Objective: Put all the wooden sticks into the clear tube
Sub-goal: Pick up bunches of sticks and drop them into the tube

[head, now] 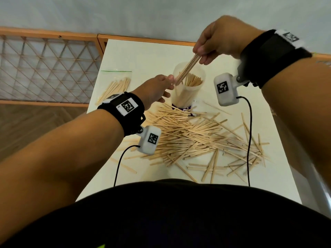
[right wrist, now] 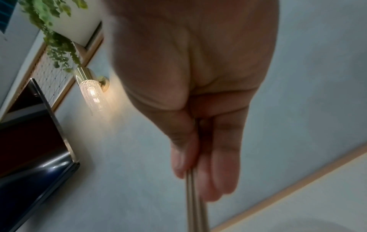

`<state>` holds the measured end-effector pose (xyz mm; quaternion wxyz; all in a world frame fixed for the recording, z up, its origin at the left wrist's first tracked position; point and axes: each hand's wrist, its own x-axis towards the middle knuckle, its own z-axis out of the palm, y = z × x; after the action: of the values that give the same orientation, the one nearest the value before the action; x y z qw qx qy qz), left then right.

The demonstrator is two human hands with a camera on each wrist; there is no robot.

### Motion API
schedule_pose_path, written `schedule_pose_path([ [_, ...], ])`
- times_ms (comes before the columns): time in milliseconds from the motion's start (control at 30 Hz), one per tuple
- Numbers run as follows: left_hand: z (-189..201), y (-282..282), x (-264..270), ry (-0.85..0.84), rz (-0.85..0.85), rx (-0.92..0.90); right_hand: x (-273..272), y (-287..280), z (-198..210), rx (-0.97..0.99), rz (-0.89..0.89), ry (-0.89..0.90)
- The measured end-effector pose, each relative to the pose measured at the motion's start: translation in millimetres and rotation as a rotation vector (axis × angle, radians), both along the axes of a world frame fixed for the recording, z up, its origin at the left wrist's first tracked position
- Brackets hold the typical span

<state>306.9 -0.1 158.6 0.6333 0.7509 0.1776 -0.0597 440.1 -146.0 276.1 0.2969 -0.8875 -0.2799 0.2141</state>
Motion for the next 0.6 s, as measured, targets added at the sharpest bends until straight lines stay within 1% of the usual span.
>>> schedule_pose_path([
  [67,-14.5,12.3,0.2,0.084,0.048,0.025,12.2,5.8,0.8,-0.070,-0.035,-0.131],
  [133,-30.8,21.7,-2.6,0.166,0.056,0.052,19.1,14.1,-7.7,-0.149,-0.026,-0.210],
  [200,-44.3,28.1,-6.7,0.231,0.059,0.073,23.4,25.4,-26.0,-0.270,0.032,-0.288],
  [333,-62.3,34.9,-16.7,0.300,0.034,0.108,18.2,45.1,-70.9,-0.456,0.172,-0.373],
  [400,-68.7,38.0,-21.6,0.336,0.011,0.138,17.2,52.3,-92.4,-0.532,0.201,-0.378],
  [500,-73.7,42.1,-26.7,0.381,-0.005,0.171,16.5,54.1,-106.3,-0.654,0.284,-0.327],
  [533,-75.2,42.8,-27.3,0.392,-0.005,0.175,16.0,52.5,-106.1,-0.650,0.266,-0.301],
  [600,-76.2,41.7,-27.7,0.405,-0.010,0.188,18.7,46.8,-101.4,-0.546,0.199,-0.260],
])
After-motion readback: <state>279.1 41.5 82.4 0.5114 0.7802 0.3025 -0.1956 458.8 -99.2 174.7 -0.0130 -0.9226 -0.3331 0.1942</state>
